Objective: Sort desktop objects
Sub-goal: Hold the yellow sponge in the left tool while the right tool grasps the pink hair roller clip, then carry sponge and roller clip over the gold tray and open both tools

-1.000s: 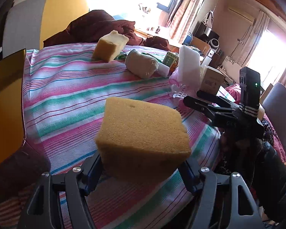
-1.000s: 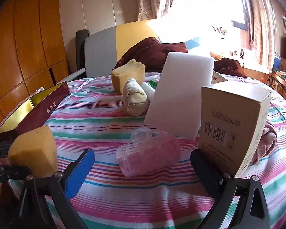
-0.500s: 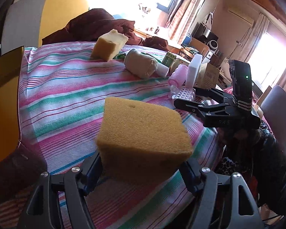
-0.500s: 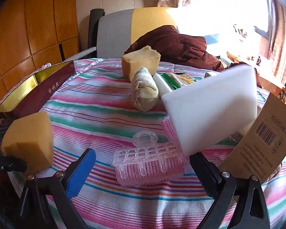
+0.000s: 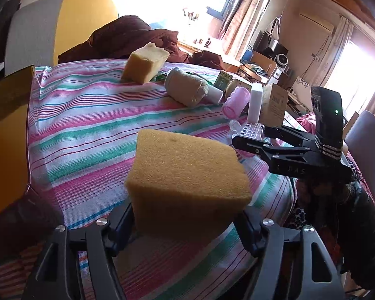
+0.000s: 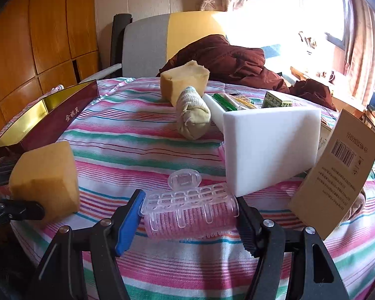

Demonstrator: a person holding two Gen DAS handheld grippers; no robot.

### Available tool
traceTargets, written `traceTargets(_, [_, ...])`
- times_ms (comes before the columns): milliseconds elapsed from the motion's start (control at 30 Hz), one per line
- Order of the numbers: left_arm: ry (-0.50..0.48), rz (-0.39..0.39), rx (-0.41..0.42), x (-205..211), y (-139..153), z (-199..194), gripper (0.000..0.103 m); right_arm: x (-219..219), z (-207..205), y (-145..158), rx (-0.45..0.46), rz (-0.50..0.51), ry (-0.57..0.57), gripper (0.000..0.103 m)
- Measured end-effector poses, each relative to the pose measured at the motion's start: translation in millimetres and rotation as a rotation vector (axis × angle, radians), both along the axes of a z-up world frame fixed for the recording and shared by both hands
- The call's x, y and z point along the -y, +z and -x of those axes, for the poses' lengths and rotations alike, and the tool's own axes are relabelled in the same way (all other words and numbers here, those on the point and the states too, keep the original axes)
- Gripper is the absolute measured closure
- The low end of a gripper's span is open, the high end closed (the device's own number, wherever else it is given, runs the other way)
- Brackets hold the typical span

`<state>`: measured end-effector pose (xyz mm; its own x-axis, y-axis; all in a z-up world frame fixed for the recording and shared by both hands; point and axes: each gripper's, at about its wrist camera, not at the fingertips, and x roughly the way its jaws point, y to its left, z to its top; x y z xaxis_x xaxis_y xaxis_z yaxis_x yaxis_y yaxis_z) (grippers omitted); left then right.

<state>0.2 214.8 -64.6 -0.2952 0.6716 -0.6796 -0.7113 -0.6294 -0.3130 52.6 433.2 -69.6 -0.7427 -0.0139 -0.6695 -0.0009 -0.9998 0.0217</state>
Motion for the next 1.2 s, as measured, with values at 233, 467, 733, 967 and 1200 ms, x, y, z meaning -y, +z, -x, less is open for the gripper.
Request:
traceTargets(233, [0.003, -0.065, -0.061, 13.8, 22.8, -8.7, 0.033, 12.2, -21.2, 8.3, -0.041, 0.106, -0.015, 0.034])
traceTargets(467, [0.046, -0.122, -0.128, 45.9, 55.8, -14.1, 0.033, 35.6, -24.8, 25.3, -0.103, 0.279, 0.041, 0.034])
traceTargets(733, [0.237, -0.131, -0.19, 116.2, 79.9, -1.3, 0.033, 101.4, 8.8, 61.6, -0.165, 0.269, 0.193, 0.034])
traceTargets(967, [0.455, -0.074, -0.137, 183.2, 70.0, 36.6, 0.033, 167.8, 67.1, 71.3, -0.107, 0.257, 0.304, 0.034])
traceTargets(1200, [0.541, -0.01, -0.077, 215.2, 63.2, 90.0, 0.033, 219.6, 140.0, 70.9, 0.028, 0.259, 0.361, 0.034])
